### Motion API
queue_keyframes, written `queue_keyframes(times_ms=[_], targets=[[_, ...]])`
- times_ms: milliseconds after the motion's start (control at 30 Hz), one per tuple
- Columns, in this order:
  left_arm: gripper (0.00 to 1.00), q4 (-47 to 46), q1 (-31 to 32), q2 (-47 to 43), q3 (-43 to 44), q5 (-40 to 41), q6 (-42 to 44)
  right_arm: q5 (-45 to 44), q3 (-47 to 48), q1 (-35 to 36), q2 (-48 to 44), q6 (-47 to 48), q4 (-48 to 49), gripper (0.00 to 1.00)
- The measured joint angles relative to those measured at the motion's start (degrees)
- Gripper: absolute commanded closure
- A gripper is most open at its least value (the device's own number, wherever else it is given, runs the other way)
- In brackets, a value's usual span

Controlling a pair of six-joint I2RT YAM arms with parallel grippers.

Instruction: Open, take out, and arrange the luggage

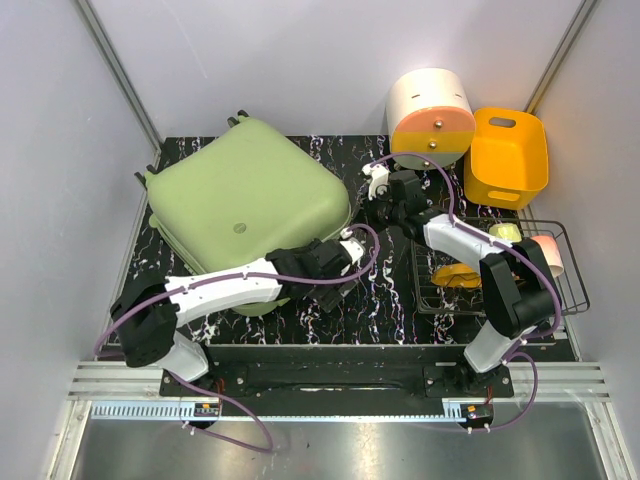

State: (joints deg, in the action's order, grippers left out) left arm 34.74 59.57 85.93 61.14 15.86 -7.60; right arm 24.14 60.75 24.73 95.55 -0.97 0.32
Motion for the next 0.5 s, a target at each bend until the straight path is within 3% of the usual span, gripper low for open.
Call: queue_keyframes(times_ms=[300, 400, 433, 500], targets=[[0.14, -7.37, -0.50, 5.99, -2.43, 0.07, 1.14, -0.02, 0.11, -0.04, 0.15, -0.46, 0.04, 1.00], [0.31, -7.13, -2.51, 9.11, -0.44, -1.99, 0.83, -0.44, 0.11, -0.04, 0.22, -0.37, 0.81, 1.00], [0.46, -6.93, -3.72, 10.05, 0.46, -2.71, 1.11, -0.61, 0.11, -0.09, 0.26, -0.39, 1.53, 1.00], [0.65, -6.73, -6.16, 10.82, 1.53, -4.50, 2.03, -0.94, 0.11, -0.11, 0.28, -0.37, 2.80, 1.00]])
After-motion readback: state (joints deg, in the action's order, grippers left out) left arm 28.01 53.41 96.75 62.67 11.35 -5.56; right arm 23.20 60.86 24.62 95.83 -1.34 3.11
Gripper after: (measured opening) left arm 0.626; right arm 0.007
